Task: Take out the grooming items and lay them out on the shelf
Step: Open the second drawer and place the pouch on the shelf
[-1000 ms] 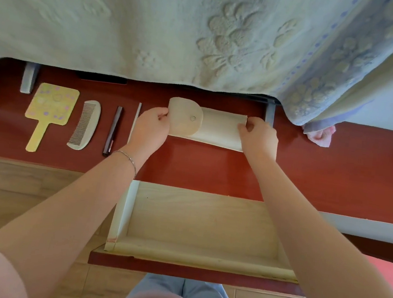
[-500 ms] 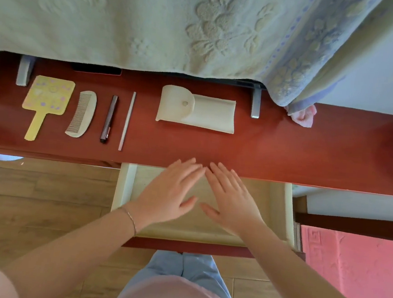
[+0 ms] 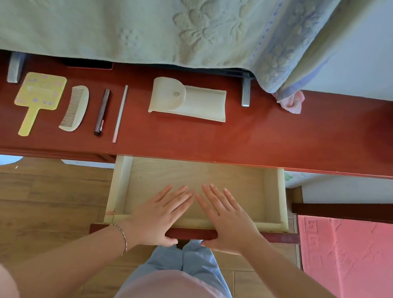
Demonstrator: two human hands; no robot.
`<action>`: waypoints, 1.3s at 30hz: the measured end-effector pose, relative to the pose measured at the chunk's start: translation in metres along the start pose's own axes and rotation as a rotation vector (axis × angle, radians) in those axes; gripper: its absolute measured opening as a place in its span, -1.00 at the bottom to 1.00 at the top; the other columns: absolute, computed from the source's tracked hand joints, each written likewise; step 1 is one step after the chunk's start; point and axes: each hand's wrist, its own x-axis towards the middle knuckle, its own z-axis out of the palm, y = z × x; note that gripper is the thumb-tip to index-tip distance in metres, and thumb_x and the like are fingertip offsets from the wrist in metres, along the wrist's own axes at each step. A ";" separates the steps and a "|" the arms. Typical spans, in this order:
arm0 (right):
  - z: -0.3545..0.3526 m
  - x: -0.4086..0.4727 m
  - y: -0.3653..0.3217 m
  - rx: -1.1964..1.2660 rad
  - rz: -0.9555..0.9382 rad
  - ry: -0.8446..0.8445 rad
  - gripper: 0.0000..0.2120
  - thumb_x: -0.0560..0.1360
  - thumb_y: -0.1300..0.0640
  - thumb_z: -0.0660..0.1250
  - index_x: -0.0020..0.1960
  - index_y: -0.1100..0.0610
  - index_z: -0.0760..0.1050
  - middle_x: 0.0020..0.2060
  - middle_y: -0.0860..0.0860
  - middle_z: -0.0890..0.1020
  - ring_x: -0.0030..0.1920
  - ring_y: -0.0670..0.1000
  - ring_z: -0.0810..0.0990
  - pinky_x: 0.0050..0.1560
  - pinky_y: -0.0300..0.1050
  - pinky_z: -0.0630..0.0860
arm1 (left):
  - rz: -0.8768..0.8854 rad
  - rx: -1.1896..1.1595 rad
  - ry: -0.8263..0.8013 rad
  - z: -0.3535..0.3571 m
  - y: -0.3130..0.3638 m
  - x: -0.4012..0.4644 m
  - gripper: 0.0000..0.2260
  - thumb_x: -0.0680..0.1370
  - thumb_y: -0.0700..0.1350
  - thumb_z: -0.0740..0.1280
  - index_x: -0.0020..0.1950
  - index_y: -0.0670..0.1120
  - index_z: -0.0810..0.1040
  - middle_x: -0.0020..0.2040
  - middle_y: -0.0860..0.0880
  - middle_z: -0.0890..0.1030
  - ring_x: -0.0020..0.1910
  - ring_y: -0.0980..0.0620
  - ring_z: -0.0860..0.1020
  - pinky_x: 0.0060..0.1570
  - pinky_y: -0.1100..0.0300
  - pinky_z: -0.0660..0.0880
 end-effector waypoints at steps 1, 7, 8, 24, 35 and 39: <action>0.000 0.000 0.000 -0.006 0.002 0.008 0.11 0.22 -0.41 0.31 0.53 0.11 -0.07 0.51 0.12 0.03 0.50 0.09 -0.05 0.42 0.08 -0.07 | -0.007 0.006 0.010 0.000 0.000 0.000 -0.03 0.28 0.37 0.30 0.48 -0.22 0.15 0.49 -0.16 0.18 0.49 -0.10 0.04 0.38 -0.09 0.02; -0.009 0.004 0.006 -0.076 0.058 0.113 0.14 0.17 -0.40 0.39 0.51 0.18 0.03 0.50 0.12 0.09 0.49 0.11 0.03 0.42 0.10 0.00 | -0.098 0.029 0.112 -0.006 -0.008 0.001 0.00 0.27 0.36 0.37 0.48 -0.23 0.17 0.50 -0.15 0.17 0.49 -0.14 0.07 0.39 -0.13 0.06; -0.011 0.006 0.008 -0.090 0.077 0.136 0.13 0.17 -0.40 0.39 0.50 0.19 0.05 0.50 0.12 0.11 0.49 0.11 0.04 0.42 0.11 0.00 | -0.121 0.036 0.128 -0.008 -0.010 0.002 -0.01 0.26 0.34 0.39 0.48 -0.23 0.18 0.49 -0.15 0.19 0.48 -0.14 0.09 0.38 -0.14 0.08; -0.035 0.067 0.040 -0.200 0.138 0.456 -0.23 0.18 -0.09 0.56 0.27 0.24 0.45 0.23 0.14 0.54 0.20 0.15 0.52 0.21 0.05 0.45 | -0.212 0.094 0.345 -0.034 -0.056 0.051 -0.40 0.36 -0.01 0.47 0.34 -0.17 0.42 0.29 -0.11 0.48 0.29 -0.06 0.44 0.19 0.01 0.39; -0.035 0.094 0.037 -0.178 0.264 0.593 -0.62 0.33 0.15 0.42 0.12 0.11 0.43 0.07 0.09 0.58 0.02 0.15 0.54 0.07 0.02 0.48 | -0.253 0.043 0.555 -0.034 -0.058 0.068 -0.65 0.41 -0.33 0.37 0.16 -0.10 0.53 0.07 -0.08 0.56 0.07 -0.06 0.53 0.02 0.07 0.41; -0.042 0.089 0.036 -0.120 0.248 0.538 -0.55 0.32 0.10 0.46 0.17 0.12 0.46 0.09 0.10 0.57 0.04 0.15 0.55 0.09 0.03 0.49 | -0.261 -0.003 0.472 -0.041 -0.054 0.066 -0.68 0.41 -0.13 0.39 0.16 -0.13 0.54 0.09 -0.09 0.56 0.07 -0.07 0.54 0.03 0.05 0.45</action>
